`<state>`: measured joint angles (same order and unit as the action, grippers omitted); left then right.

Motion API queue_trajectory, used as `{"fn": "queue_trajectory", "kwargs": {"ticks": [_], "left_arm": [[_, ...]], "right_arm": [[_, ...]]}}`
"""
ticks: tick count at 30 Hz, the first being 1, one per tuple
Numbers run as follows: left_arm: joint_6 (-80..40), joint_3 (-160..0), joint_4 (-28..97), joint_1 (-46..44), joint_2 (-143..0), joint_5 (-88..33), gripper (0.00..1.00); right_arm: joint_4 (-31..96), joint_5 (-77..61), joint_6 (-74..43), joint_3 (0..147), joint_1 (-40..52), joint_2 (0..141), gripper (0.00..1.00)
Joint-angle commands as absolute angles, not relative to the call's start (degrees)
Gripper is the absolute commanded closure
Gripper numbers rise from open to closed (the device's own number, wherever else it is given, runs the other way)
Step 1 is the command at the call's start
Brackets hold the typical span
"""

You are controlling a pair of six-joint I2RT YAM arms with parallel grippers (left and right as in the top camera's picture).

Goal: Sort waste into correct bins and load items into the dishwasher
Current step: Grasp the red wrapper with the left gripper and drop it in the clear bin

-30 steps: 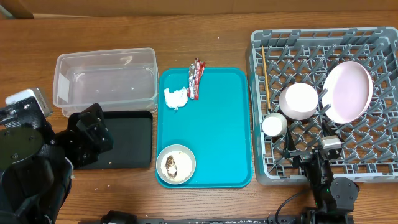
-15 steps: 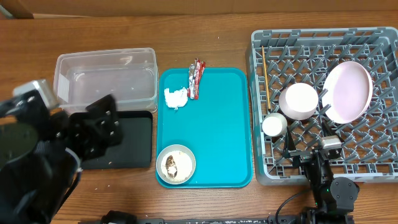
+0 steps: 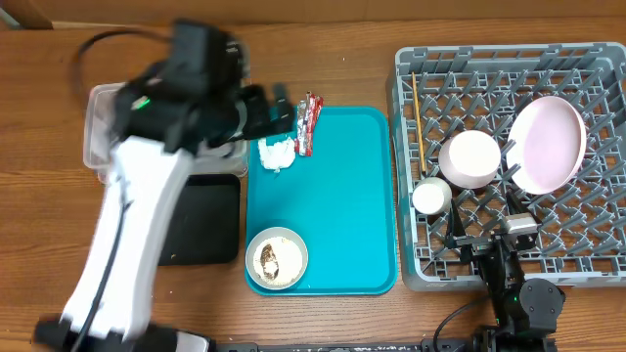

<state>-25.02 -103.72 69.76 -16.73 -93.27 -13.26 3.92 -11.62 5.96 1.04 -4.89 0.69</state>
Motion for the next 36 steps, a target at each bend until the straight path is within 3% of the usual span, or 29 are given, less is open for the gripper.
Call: {"fn": "queue_trajectory", "kwargs": {"ticks": [1, 6, 14, 18, 22, 25, 36], "left_arm": [[-20.25, -103.55, 67.79, -20.36, -100.49, -5.89, 0.00], [-14.20, -103.55, 60.53, -24.40, -112.16, -0.91, 0.06], [-11.81, -103.55, 49.34, -26.70, -125.78, 8.49, 0.05], [-15.46, -103.55, 46.48, -26.41, -128.86, 9.56, 0.19], [-17.82, -103.70, 44.93, -26.30, -128.88, 7.75, 0.49], [-17.82, -104.33, 45.89, -26.28, -128.79, 5.82, 0.96], [-21.30, -117.60, 61.98, -23.55, -119.28, 2.50, 0.96]], "right_arm": [[3.57, -11.64, 5.37, 0.47, -4.91, 0.34, 0.00], [3.55, -11.64, 5.34, 0.47, -4.91, 0.34, 0.00], [3.57, -11.64, 5.37, 0.47, -4.91, 0.34, 0.00], [3.57, -11.64, 5.37, 0.47, -4.91, 0.34, 0.00], [3.57, -11.64, 5.37, 0.47, -4.91, 0.34, 0.00], [3.57, -11.64, 5.37, 0.47, -4.91, 0.34, 0.00], [3.55, -11.64, 5.37, 0.47, -4.91, 0.34, 0.00]]}}
